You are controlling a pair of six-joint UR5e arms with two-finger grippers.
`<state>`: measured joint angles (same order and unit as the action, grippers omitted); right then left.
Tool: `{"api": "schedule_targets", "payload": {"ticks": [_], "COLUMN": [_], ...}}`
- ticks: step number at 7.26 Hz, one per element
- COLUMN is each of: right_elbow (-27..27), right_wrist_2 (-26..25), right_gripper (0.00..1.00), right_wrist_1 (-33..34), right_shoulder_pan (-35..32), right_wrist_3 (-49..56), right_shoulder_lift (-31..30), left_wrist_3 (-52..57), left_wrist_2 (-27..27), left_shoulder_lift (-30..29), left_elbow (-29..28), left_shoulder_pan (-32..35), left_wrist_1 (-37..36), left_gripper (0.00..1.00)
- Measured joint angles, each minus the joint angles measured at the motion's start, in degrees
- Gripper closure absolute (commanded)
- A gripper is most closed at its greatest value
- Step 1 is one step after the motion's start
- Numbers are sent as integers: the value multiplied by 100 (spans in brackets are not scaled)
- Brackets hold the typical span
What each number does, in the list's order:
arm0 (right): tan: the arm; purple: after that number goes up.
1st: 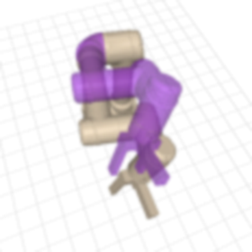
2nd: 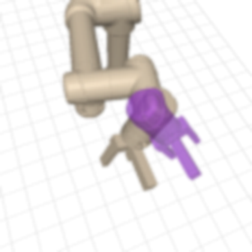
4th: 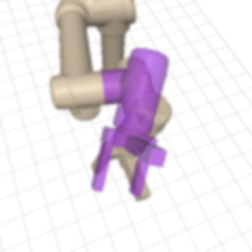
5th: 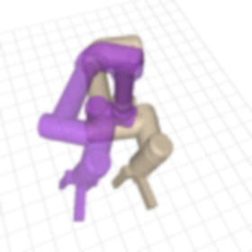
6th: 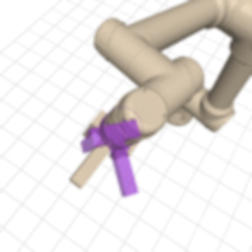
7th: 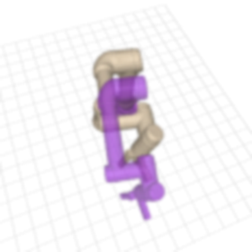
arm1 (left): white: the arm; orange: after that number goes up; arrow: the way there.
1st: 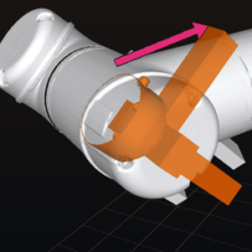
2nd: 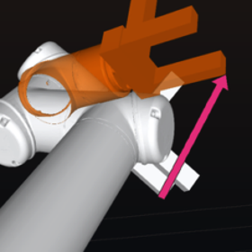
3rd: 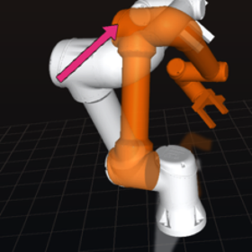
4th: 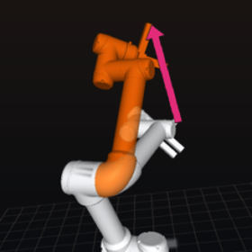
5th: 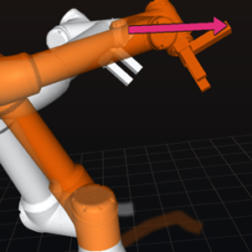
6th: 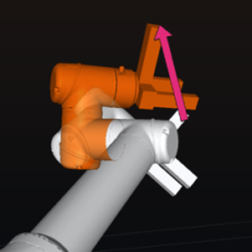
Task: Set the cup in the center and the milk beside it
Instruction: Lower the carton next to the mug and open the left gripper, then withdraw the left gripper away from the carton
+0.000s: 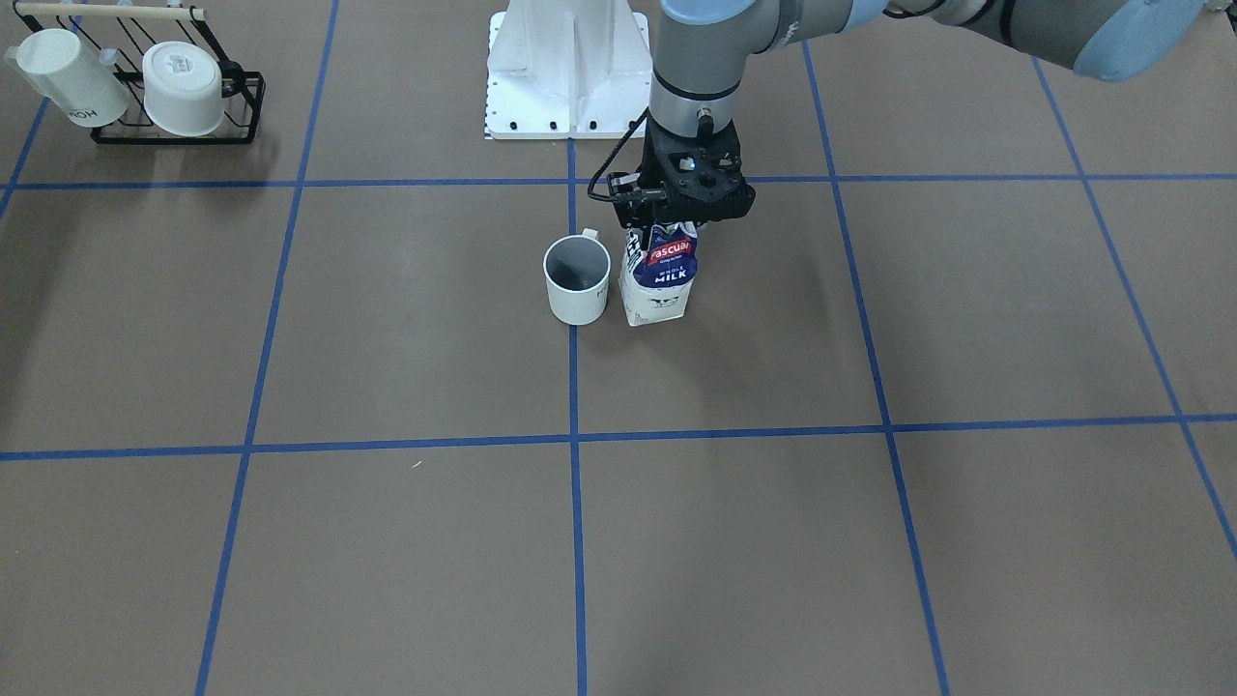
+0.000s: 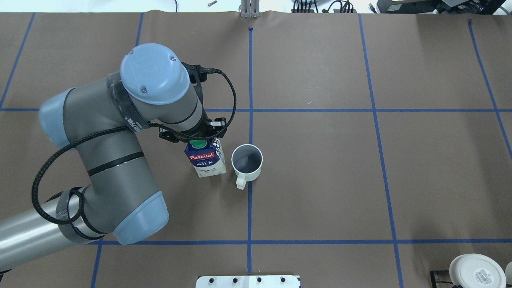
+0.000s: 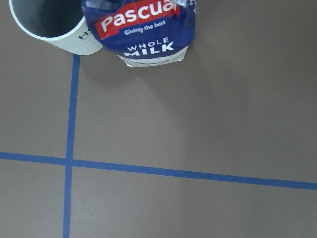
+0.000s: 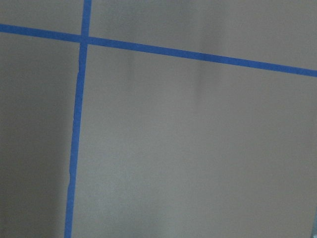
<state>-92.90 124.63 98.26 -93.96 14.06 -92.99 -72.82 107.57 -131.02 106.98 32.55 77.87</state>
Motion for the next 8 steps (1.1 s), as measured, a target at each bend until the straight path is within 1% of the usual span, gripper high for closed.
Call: {"api": "schedule_targets", "payload": {"ticks": [1,2,4,6,8], "right_elbow": [0,0,0,-5,2], "right_wrist_2": [0,0,0,0,0], "right_gripper": [0,0,0,0,0], "right_wrist_1": [0,0,0,0,0], "right_shoulder_pan": [0,0,0,0,0], "right_wrist_3": [0,0,0,0,6], "right_shoulder_lift": [0,0,0,0,-10], "left_wrist_3": [-19,-14,24,35,313], "left_wrist_2": [-3,-3,-11,41,372], "left_shoulder_lift": [3,12,41,51,61], "left_elbow": [-92,-132,-65,244,664], "left_shoulder_pan": [-38,-55,-51,89,527], "left_wrist_1": [148,232,253,103,-509], "left_gripper": [25,2,1,1,1]}}
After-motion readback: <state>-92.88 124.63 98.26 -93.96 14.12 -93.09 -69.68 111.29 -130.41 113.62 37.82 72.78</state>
